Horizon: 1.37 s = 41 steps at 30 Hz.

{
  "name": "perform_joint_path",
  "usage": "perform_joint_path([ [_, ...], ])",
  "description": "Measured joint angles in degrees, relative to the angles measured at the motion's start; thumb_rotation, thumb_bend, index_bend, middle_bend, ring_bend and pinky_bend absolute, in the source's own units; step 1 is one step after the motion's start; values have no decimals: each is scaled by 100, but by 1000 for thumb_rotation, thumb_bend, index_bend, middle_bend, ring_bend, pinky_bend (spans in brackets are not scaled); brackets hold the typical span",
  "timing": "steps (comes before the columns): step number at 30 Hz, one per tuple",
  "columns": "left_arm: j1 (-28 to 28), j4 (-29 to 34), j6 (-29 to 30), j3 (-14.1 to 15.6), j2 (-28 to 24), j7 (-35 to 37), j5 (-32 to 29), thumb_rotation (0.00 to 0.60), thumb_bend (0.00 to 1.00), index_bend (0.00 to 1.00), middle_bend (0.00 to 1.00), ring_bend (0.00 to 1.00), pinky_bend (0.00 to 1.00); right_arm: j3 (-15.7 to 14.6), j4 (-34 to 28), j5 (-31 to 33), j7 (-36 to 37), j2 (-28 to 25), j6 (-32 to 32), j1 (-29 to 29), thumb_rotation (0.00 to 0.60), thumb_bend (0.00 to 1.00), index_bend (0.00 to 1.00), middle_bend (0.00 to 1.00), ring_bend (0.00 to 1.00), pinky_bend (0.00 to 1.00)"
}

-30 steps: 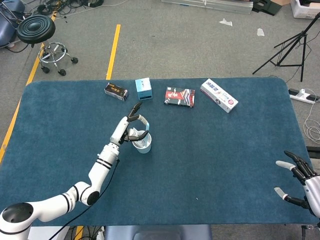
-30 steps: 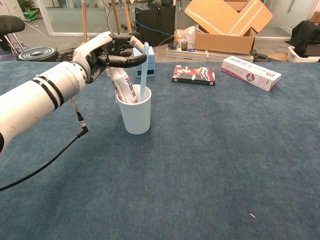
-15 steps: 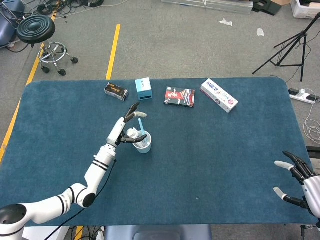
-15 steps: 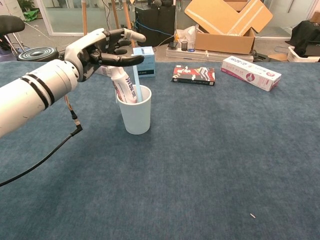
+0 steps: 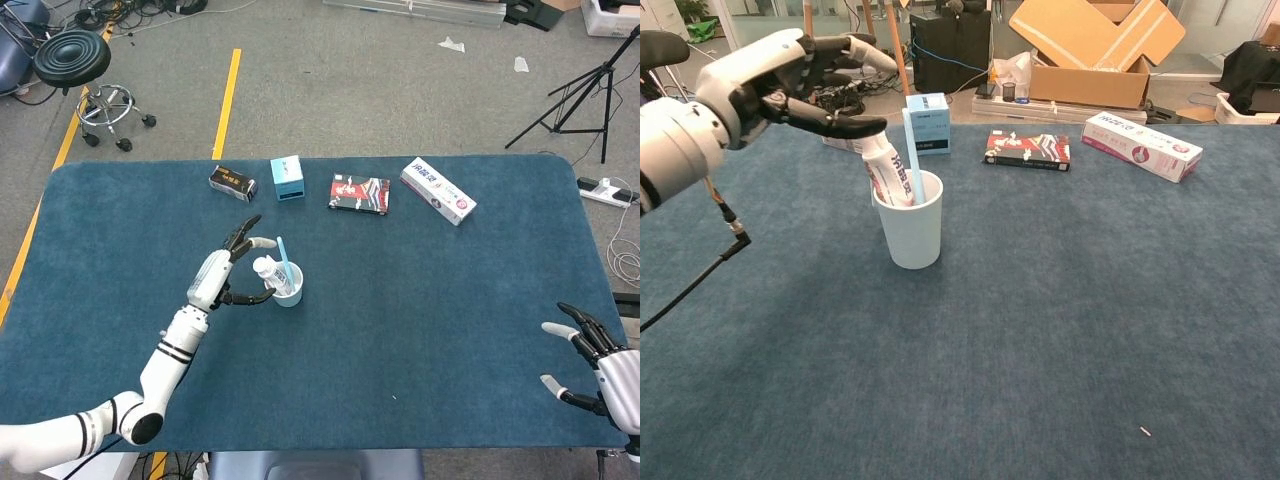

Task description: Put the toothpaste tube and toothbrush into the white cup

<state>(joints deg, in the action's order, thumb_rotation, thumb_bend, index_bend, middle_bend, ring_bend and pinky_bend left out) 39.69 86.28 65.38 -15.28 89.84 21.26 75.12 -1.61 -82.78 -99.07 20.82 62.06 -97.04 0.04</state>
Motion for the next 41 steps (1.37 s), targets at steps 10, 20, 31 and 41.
perform_joint_path([
  [10,-715,1861,305,578,-1859,-2140,-213,600,182,257,28,0,0,26,-148,76,-264,3,221,92,600,125,298,146,156,501],
  [20,-1720,2310,1180,1349,-2827,-3433,-9,600,183,255,27,0,0,98,-261,253,-402,-13,420,175,600,125,298,147,156,501],
  [31,-2580,1880,2353,1628,-2441,-4367,468,600,182,256,27,0,0,146,-327,332,-538,-19,566,257,600,125,298,147,156,501],
  [41,-2986,1453,2630,1596,-2266,-3719,748,600,181,259,27,0,0,164,-364,383,-600,-27,665,301,600,125,298,148,156,501],
])
